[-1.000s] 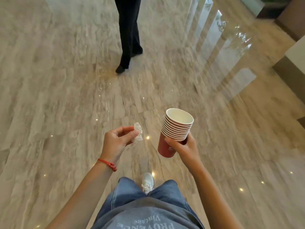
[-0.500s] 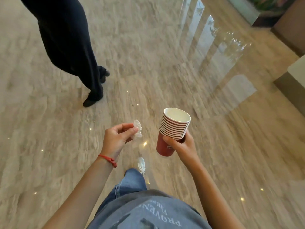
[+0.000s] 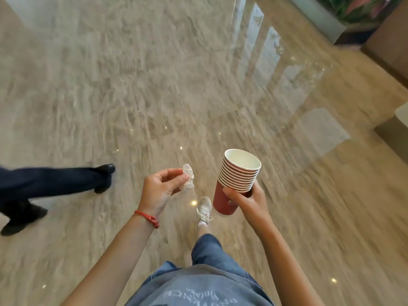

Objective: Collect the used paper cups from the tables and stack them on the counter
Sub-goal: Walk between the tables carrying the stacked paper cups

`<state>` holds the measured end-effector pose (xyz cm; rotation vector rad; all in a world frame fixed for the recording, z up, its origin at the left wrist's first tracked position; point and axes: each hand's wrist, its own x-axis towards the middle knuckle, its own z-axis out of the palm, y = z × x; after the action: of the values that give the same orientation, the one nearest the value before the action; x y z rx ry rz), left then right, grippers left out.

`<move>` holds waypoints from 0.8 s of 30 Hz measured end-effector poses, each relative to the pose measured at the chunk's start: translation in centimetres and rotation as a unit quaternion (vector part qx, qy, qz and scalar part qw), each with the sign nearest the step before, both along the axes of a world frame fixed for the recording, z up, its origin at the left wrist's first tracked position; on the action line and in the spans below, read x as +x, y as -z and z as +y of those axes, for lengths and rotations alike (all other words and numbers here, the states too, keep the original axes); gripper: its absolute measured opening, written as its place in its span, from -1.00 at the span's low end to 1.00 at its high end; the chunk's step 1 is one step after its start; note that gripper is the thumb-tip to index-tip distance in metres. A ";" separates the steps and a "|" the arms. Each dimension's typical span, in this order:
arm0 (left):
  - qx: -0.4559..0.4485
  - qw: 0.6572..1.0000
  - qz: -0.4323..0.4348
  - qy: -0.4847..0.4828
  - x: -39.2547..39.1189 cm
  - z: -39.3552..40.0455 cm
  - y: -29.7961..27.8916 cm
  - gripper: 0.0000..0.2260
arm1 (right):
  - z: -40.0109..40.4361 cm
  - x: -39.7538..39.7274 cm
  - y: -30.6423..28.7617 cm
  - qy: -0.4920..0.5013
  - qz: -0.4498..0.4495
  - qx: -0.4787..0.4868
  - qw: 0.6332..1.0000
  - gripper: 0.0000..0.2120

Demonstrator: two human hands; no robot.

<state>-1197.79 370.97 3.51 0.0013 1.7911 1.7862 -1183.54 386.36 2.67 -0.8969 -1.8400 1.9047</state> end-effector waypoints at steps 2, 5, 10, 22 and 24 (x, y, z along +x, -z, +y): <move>0.000 1.000 -0.002 0.005 -3.7 3.7 0.4 -0.84 | 3.5 -3.7 0.3 0.007 0.006 0.000 1.000 -0.59; -0.001 1.000 -0.001 0.010 -8.9 9.4 -0.1 -0.88 | 9.0 -8.9 -0.2 0.016 0.007 0.005 1.000 -0.61; 0.017 0.999 0.019 0.026 -16.3 17.6 -2.0 -0.90 | 17.2 -16.5 -1.9 0.024 0.014 0.016 0.999 -0.64; 0.009 0.989 0.002 0.148 -32.3 35.9 -2.2 -0.89 | 30.6 -29.5 -2.0 0.126 -0.004 0.002 0.992 -0.52; 0.013 0.982 -0.004 0.191 -34.9 39.6 -2.3 -0.89 | 33.0 -31.6 -1.8 0.162 -0.002 -0.001 0.987 -0.54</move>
<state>-1232.72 410.60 5.76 0.3264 1.6308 1.5297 -1215.18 419.32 4.50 -1.1240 -1.5798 1.7029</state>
